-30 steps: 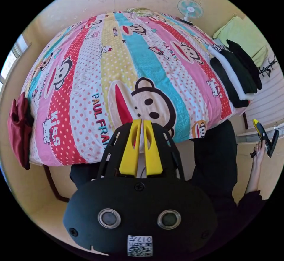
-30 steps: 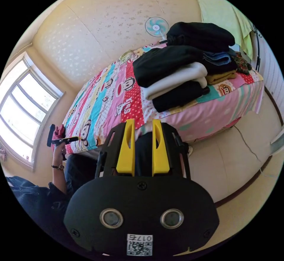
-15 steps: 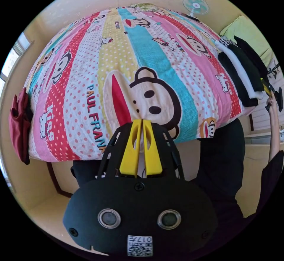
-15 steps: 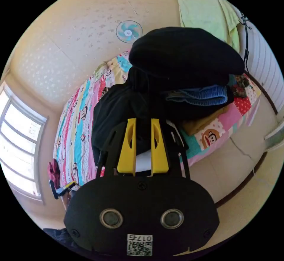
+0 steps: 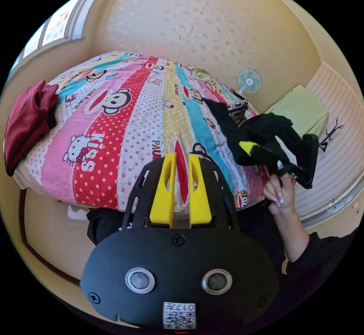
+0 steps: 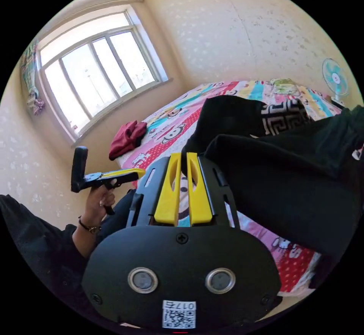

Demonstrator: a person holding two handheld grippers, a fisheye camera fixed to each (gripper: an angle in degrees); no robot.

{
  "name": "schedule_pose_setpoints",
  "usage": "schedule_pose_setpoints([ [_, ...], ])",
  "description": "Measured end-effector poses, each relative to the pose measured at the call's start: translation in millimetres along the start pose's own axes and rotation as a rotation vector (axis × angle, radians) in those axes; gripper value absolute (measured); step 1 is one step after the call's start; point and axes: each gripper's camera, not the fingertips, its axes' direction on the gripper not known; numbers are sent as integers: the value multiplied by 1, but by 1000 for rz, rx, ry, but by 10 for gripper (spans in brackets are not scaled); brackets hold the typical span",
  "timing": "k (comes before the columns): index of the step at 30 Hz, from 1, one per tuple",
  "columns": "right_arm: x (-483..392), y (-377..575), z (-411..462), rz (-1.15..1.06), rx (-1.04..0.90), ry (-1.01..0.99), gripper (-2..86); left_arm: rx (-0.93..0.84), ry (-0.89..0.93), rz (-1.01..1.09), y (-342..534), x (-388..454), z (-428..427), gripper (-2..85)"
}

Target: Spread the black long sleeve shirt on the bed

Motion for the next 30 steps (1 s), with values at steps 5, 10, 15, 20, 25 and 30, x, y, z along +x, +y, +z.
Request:
schedule_pose_setpoints([
  [5,-15,72,85,79,-172,-196,29,-3,52,-60,8,-53,-1,86],
  [10,13,30,30,73,12,12,60,-7,117,-37,8,-61,13,88],
  [15,70,-4,46,153,-137,509,86,-97,76,28,2,-39,47,87],
  [20,91,36,102,91,-429,635,48,-209,-76,102,0,-16,67,15],
  [25,8,66,29,-66,-240,679,32,-106,18,175,-7,-29,21,-5],
  [30,-17,113,-33,-153,-271,478,22,27,177,3,-5,-72,-9,-7],
])
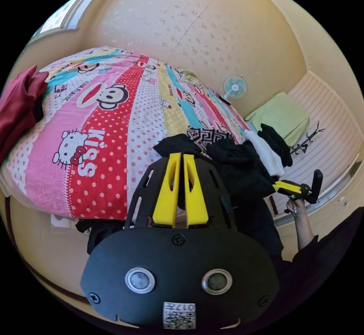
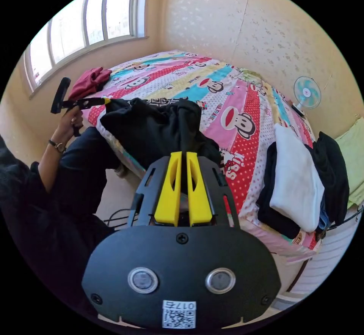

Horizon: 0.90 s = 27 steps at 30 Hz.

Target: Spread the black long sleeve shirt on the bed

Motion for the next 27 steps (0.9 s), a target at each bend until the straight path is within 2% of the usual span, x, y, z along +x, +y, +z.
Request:
schedule_pose_setpoints([
  [2,9,22,10,-7,-83,-111,16,-88,-9,-40,-2,-7,9,-4],
  [4,35,42,31,187,-195,-33,16,-135,-51,-113,-1,-12,14,-1],
  [5,41,45,33,230,-207,-11,17,-103,-65,-144,1,-13,9,5],
  [8,59,49,15,312,-38,-100,28,16,-137,-167,6,-8,-16,60],
  [10,71,31,7,306,91,-189,41,18,-138,-152,2,-3,-22,88],
  [15,92,-53,23,220,116,-221,83,-180,1,-86,-37,12,-2,115],
  [20,105,-133,90,118,-105,-290,110,-315,-172,54,-98,33,34,132],
  [21,104,-143,113,102,-200,-268,116,-350,-183,61,-103,33,43,135],
  [24,87,-145,163,25,-462,-298,115,-638,-174,64,-100,22,110,134],
  [26,75,-136,159,11,-439,-237,83,-595,-277,130,-82,36,115,115],
  [27,66,-129,146,-16,-431,-216,39,-583,-285,143,-77,40,112,84],
])
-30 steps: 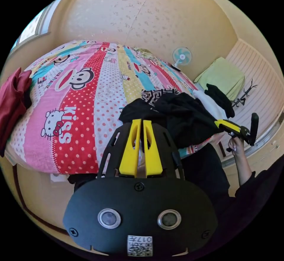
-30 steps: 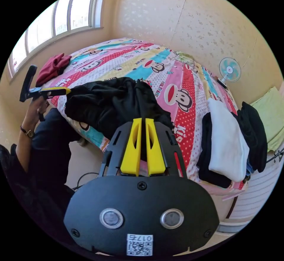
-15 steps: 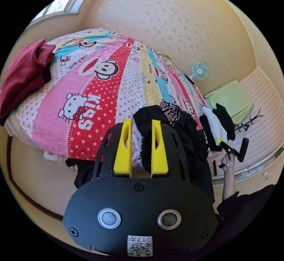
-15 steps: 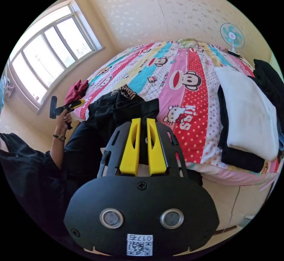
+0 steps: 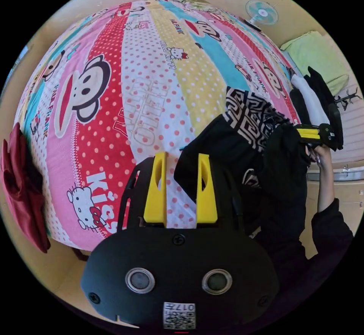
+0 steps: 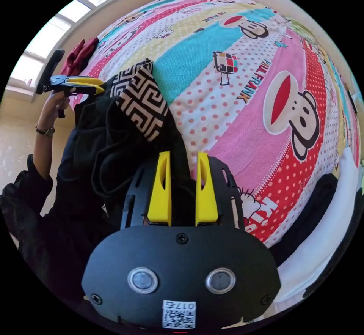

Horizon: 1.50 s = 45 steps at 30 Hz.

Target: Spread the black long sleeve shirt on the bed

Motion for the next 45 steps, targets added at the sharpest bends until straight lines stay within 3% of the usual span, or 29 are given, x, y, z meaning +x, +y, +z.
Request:
schedule_pose_setpoints([
  [1,-11,14,-10,7,30,37,32,22,1,3,13,7,-3,23],
  [2,-16,22,-17,27,62,75,29,71,49,-1,30,12,-11,13],
  [3,-29,43,-36,56,145,152,24,128,54,-30,41,13,-19,9],
  [5,-54,78,-71,83,260,256,19,479,79,-87,105,21,-72,-2],
  [9,-118,154,-158,93,530,393,12,703,77,-87,175,50,-150,-6],
  [12,-152,212,-233,129,799,470,11,969,127,-31,238,79,-221,-7],
  [14,-167,251,-278,130,978,427,11,1160,178,1,286,97,-263,-7],
  [16,-182,301,-323,129,1197,325,12,1235,218,28,312,110,-285,-7],
  [21,-193,361,-359,207,1425,158,14,1402,320,19,371,137,-310,-8],
  [24,-207,403,-379,164,1613,48,14,1530,259,47,411,166,-327,-8],
  [28,-226,424,-415,138,1751,122,14,1584,200,94,430,196,-354,-7],
  [32,-210,387,-434,158,1674,194,15,1502,124,49,384,188,-360,-7],
  [36,-138,269,-437,165,1342,230,18,1315,34,35,293,147,-353,-6],
  [41,-1,66,-397,234,984,201,35,926,141,-83,62,33,-293,12],
  [43,64,-37,-352,327,753,204,61,755,67,-161,-6,-1,-245,29],
  [45,103,-77,-306,459,617,162,80,578,24,-271,-40,-28,-191,43],
])
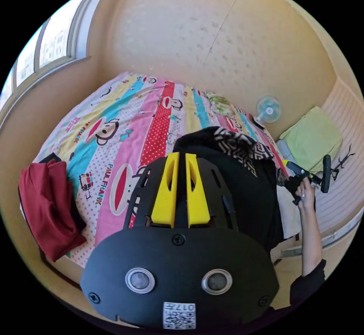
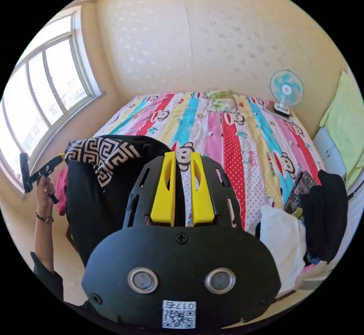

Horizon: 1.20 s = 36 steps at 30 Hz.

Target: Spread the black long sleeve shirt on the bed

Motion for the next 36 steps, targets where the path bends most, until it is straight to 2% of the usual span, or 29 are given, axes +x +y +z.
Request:
schedule_pose_setpoints([
  [2,6,12,47,3,-69,-84,97,-76,12,79,30,-14,51,53],
  [5,0,74,108,-97,-170,-219,118,-191,-82,238,92,-18,101,66],
  [7,-7,140,147,-142,-295,-305,134,-240,-94,257,133,-21,115,79],
  [12,-12,233,177,-152,-513,-378,114,-245,150,234,208,-15,86,87],
  [15,8,200,161,-194,-582,-440,51,-292,224,257,223,-13,71,98],
  [18,67,123,124,-115,-504,-494,42,-367,225,274,220,-20,63,117],
  [20,126,77,92,11,-350,-459,42,-370,277,236,216,-29,56,124],
  [22,206,51,45,210,-96,-197,50,-366,323,195,212,-33,54,129],
  [24,243,61,31,365,-33,-2,78,-358,377,160,208,-32,54,136],
  [26,247,79,38,393,-48,22,124,-347,407,96,204,-29,59,152],
  [30,182,132,112,159,-198,-32,140,-360,433,-26,194,-25,77,160],
  [33,159,170,184,103,-372,13,135,-361,277,-109,182,-28,79,97],
  [34,153,181,180,72,-278,53,126,-366,236,-95,178,-29,77,63],
  [36,150,178,177,62,-293,53,78,-382,260,23,172,-28,72,17],
])
